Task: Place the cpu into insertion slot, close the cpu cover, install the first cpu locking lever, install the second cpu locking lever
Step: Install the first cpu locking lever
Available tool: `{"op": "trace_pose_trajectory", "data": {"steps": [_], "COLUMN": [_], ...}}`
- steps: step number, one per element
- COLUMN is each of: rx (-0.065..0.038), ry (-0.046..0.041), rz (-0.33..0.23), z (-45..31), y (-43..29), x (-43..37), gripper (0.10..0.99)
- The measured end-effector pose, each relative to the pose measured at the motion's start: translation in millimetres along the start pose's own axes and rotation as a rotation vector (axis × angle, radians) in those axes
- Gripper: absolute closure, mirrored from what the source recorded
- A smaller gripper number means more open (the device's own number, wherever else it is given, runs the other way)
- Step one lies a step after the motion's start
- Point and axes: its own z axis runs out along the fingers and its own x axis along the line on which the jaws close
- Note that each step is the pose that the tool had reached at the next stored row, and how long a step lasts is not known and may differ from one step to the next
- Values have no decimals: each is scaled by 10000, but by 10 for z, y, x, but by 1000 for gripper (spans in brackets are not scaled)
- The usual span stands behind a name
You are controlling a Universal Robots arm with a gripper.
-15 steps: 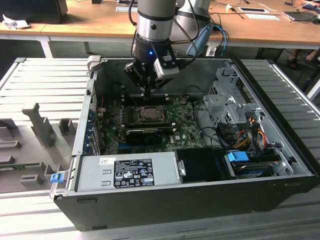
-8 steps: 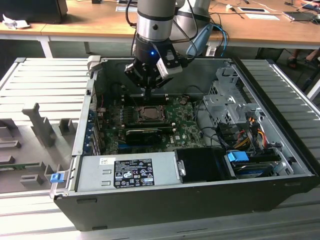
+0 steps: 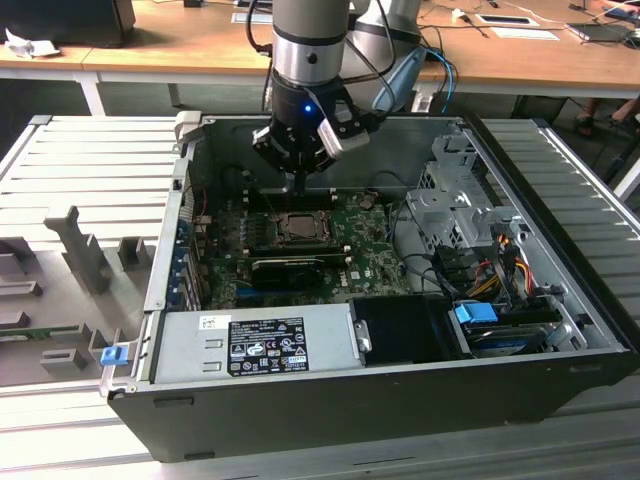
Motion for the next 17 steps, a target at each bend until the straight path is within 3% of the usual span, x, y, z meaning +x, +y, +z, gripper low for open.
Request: {"op": "trace_pose_trajectory", "data": {"steps": [2, 4, 17], "rx": [0, -11, -141], "ry": [-74, -79, -98], "rz": [-100, -128, -199], "z": [4, 12, 118], "y": [0, -1, -1], "x": [6, 50, 626], "gripper": [980, 980, 980]}}
